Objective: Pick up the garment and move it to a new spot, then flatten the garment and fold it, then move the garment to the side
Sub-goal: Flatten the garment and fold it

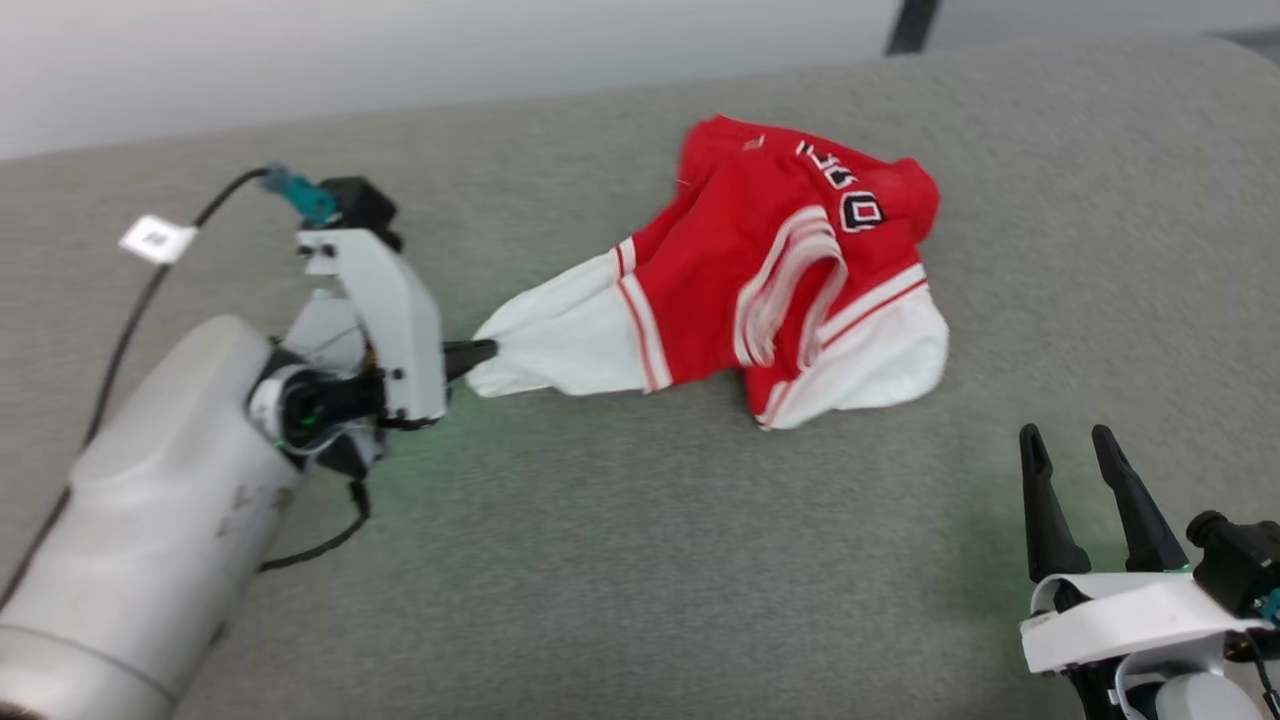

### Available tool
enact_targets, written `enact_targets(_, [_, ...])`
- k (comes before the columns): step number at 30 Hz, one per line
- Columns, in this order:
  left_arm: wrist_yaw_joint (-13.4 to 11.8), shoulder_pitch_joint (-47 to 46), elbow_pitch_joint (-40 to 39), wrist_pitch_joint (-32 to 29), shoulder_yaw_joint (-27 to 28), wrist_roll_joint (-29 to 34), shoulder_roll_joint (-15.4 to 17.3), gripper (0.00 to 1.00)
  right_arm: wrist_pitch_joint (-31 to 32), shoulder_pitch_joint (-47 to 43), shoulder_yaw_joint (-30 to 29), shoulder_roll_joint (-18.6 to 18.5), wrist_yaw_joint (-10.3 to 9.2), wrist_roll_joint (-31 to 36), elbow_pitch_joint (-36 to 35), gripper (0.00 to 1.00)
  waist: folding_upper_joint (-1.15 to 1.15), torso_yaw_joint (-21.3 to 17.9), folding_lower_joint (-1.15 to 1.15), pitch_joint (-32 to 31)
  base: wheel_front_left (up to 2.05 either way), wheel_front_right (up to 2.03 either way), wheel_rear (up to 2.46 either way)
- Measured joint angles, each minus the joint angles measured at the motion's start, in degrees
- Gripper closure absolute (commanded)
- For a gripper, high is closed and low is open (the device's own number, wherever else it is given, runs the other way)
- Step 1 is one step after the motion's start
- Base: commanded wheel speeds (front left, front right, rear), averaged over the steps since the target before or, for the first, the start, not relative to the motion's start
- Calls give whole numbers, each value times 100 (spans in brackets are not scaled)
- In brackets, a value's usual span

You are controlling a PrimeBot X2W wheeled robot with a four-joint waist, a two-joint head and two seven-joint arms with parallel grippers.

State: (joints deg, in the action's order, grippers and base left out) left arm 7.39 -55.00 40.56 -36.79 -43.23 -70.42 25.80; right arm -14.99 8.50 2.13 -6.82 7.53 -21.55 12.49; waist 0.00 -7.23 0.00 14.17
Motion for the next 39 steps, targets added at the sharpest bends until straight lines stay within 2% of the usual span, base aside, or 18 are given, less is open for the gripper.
enact_targets(6, [-12, 131, -193, 154, 197, -71, 454, 100, -9, -102, -15, -43, 0, 41, -23, 0, 0, 331, 0, -212, 0, 0, 0])
enact_targets(12, [-313, 233, -234, 301, 252, 66, 856, 100, -9, -103, 1, -87, 0, 38, -38, 0, 0, 415, 0, -272, 0, 0, 0])
enact_targets(17, [-513, 522, -105, 417, 205, 113, 882, 100, -9, -100, 3, -101, 0, 31, -36, 0, 0, 323, 0, -179, 0, 0, 0])
enact_targets(22, [-482, 611, 74, 644, 156, 235, 853, 100, -9, -91, -13, -183, 0, 33, -38, 0, 0, 239, 0, -79, 0, 0, 0])
enact_targets(23, [-464, 610, 80, 723, 156, 247, 831, 95, -9, -87, -14, -210, 0, 34, -38, 0, 0, 232, 0, -67, 0, 0, 0])
enact_targets(24, [-428, 610, 86, 822, 152, 282, 808, 79, -9, -80, -16, -241, 0, 35, -37, 0, 0, 233, 0, -62, 0, 0, 0])
enact_targets(26, [-378, 606, 87, 988, 125, 355, 755, 40, -9, -55, -16, -290, 0, 41, -33, 0, 0, 254, 0, -71, 0, 0, 0])
enact_targets(28, [-325, 608, 73, 1112, 89, 400, 708, 16, -9, -31, -13, -338, 0, 46, -26, 0, 0, 295, 0, -98, 0, 0, 0])
enact_targets(29, [-288, 611, 57, 1204, 65, 468, 704, 0, -9, -31, -5, -359, -1, 49, -20, 0, 0, 319, 0, -116, 0, 0, 0])
enact_targets(34, [-216, 791, -60, 1789, 76, 613, 733, 0, -9, -36, 101, -447, 0, 58, 54, 0, 0, 452, 0, -252, 0, 0, 0])
enact_targets(39, [-185, 1146, -285, 2775, 165, 789, 747, 0, -12, -88, 211, -579, 0, 89, 167, 0, 0, 613, 0, -422, 0, 0, 0])
